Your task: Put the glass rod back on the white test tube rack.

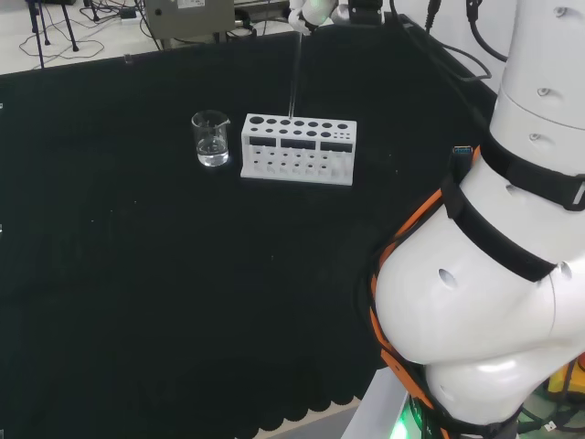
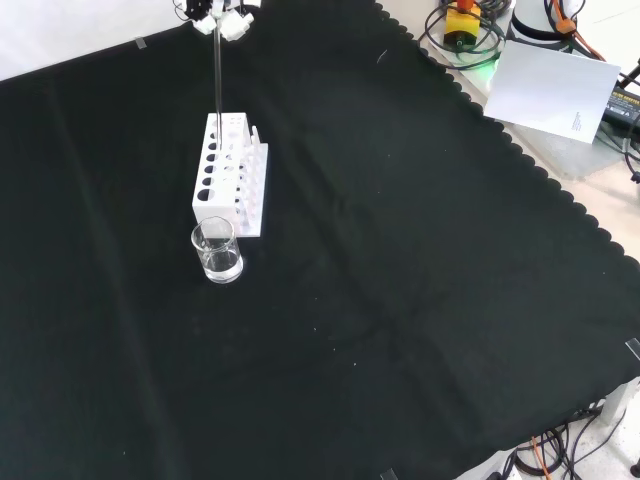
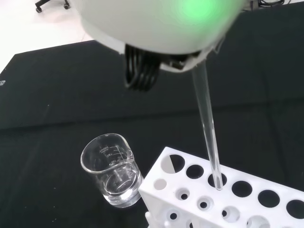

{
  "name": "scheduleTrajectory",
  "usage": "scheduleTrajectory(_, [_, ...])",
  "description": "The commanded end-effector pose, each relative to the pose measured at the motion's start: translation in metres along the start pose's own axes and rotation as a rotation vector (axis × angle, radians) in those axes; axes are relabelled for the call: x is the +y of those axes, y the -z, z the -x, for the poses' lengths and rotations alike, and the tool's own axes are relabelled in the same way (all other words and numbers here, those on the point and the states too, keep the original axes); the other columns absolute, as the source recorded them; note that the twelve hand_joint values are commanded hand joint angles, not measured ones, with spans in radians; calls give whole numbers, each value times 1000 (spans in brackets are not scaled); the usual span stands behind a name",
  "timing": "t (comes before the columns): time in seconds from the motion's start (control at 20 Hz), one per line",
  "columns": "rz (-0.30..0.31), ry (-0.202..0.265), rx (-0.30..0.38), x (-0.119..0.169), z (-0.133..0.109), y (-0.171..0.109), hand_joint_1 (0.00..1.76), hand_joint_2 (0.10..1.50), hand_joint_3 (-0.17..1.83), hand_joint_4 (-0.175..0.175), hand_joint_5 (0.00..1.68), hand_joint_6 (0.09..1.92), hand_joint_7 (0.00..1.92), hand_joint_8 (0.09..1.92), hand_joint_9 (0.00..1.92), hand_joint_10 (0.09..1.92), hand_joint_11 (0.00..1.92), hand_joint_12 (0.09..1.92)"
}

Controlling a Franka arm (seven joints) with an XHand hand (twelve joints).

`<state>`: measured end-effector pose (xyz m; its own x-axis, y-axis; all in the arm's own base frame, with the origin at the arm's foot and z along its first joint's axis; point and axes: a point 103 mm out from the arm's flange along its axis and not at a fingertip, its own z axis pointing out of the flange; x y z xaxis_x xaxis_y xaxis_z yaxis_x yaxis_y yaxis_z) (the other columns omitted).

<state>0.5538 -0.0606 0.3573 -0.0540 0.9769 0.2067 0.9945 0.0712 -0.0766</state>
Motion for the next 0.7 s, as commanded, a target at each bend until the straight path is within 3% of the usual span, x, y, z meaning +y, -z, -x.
scheduleTrajectory(0.05, [1, 2, -25, -1, -10, 1, 1223, 468, 977, -175, 1328, 731, 1595, 930, 1842, 674, 1387, 713])
scheduleTrajectory(0.7, [-13, 16, -23, -4, -24, -5, 1223, 468, 977, -175, 1328, 732, 1596, 930, 1843, 674, 1387, 713])
